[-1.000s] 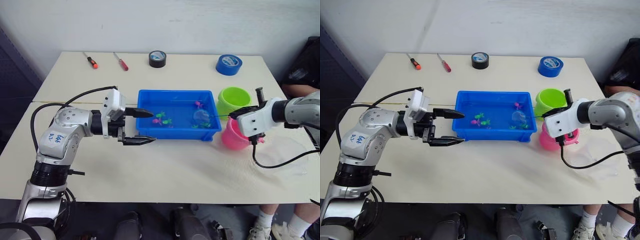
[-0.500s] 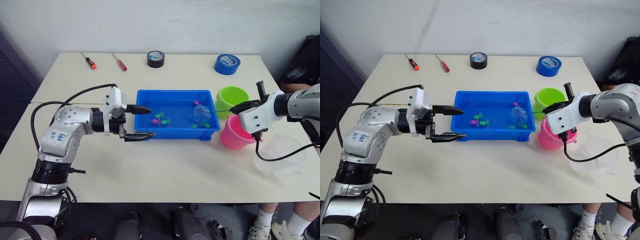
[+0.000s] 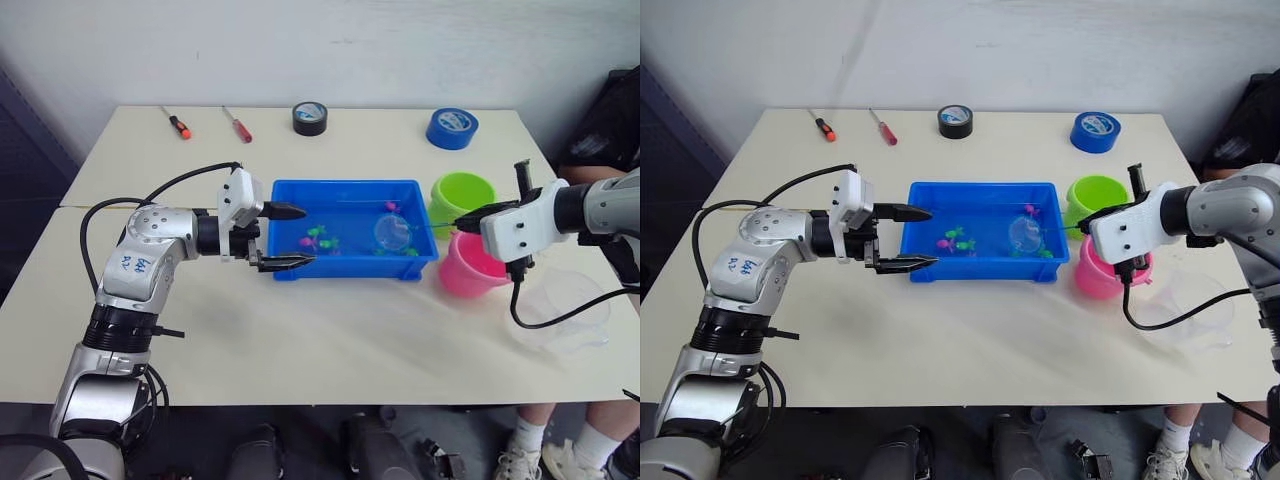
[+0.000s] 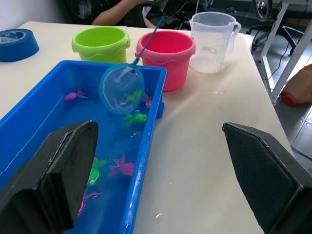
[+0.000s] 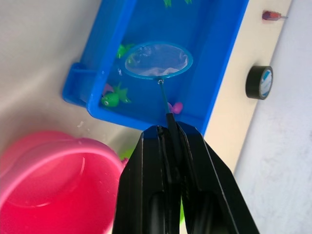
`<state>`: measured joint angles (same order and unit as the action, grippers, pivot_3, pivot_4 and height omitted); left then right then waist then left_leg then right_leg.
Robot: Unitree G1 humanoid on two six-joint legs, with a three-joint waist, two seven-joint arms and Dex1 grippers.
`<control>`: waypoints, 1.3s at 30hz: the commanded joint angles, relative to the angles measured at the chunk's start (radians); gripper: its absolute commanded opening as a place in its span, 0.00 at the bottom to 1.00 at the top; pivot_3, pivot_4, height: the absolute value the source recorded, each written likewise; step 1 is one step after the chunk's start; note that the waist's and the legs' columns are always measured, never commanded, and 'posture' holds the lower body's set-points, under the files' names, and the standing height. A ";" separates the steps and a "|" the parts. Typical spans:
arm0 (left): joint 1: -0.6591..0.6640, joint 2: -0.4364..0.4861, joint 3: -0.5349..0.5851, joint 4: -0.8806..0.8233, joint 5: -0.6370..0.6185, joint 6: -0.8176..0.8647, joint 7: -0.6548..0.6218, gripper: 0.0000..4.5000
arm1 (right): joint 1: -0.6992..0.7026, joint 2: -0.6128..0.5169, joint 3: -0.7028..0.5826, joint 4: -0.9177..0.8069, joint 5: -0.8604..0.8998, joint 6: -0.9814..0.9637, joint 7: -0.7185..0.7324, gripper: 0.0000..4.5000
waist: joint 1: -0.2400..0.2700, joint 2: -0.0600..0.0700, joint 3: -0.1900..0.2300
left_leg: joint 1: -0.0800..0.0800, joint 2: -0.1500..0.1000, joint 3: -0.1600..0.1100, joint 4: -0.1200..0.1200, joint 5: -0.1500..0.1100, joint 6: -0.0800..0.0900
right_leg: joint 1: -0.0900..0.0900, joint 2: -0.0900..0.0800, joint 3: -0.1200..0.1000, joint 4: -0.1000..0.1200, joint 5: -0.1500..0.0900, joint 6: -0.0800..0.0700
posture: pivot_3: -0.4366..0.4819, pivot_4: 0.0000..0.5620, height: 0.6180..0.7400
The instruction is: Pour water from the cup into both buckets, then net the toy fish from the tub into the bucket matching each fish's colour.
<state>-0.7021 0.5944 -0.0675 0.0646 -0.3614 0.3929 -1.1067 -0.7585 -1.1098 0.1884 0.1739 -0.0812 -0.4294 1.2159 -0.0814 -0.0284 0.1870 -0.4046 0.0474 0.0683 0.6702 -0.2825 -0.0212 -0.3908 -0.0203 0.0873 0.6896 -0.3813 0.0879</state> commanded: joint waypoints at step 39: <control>-0.009 0.007 0.016 -0.034 -0.009 -0.004 -0.004 0.99 | -0.048 -0.026 -0.005 0.127 -0.091 -0.191 -0.066 0.00 | -0.002 0.000 0.000 | 0.000 0.000 0.000 0.004 0.000 0.000 | 0.000 0.000 0.000 0.002 0.000 0.000 | 0.48 0.27 1.00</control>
<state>-0.6949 0.6023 -0.0579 0.0500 -0.3633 0.4021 -1.1069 -0.8037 -1.1127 0.2250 0.3304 -0.1896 -0.6263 1.1515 -0.0837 -0.0280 0.1872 -0.4046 0.0476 0.0682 0.6743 -0.2828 -0.0208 -0.3905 -0.0203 0.0874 0.6919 -0.3814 0.0880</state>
